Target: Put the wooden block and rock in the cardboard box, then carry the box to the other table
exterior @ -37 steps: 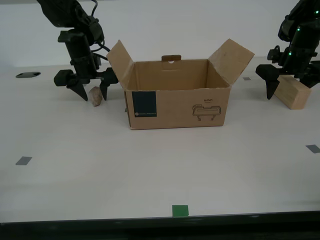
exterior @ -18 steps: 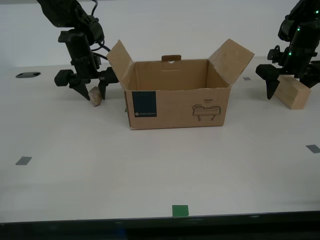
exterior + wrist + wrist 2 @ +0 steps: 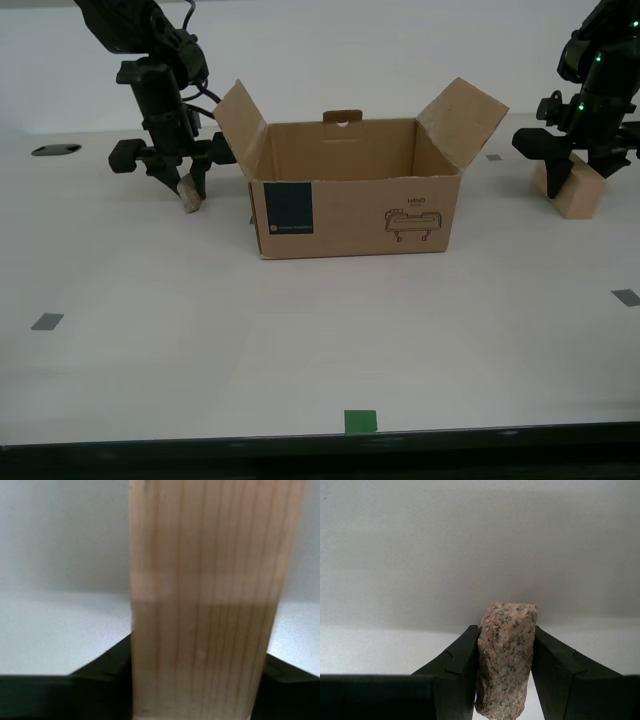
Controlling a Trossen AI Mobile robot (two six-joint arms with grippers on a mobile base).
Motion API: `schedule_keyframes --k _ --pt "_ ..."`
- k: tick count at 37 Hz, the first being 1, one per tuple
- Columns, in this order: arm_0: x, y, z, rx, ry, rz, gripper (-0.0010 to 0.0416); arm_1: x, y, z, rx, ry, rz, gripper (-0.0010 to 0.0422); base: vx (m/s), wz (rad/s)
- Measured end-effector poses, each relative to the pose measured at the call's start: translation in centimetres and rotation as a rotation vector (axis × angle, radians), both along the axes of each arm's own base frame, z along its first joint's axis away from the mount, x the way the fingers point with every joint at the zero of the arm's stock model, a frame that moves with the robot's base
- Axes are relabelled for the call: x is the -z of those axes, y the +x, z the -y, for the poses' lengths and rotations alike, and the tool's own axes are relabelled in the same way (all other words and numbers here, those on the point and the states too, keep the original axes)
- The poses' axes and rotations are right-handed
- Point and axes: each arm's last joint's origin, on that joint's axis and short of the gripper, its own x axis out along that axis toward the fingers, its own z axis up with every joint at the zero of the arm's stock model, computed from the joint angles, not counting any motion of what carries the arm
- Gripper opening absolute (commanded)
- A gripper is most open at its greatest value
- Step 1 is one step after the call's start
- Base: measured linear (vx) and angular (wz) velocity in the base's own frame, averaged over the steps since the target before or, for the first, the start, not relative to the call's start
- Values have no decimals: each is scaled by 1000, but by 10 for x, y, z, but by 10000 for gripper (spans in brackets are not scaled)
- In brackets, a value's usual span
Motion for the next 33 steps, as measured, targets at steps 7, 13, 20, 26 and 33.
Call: schedule_keyframes --k 7,13,20,26,33 --pt "0 0 0 0 0 0 -2 0 0 0 6 1 0 3 0 0" --pt "0 0 0 1 0 -2 -4 0 0 0 6 1 0 -3 0 0" --pt "-1 -3 0 5 4 -32 0 0 -1 0 6 2 -5 -1 0 0" --pt "-10 -5 -1 8 4 -28 -1 -3 -3 -1 19 9 -20 -1 0 0" --pt "-34 -6 -1 13 -2 23 -1 -24 -4 -1 31 5 14 -1 0 0"
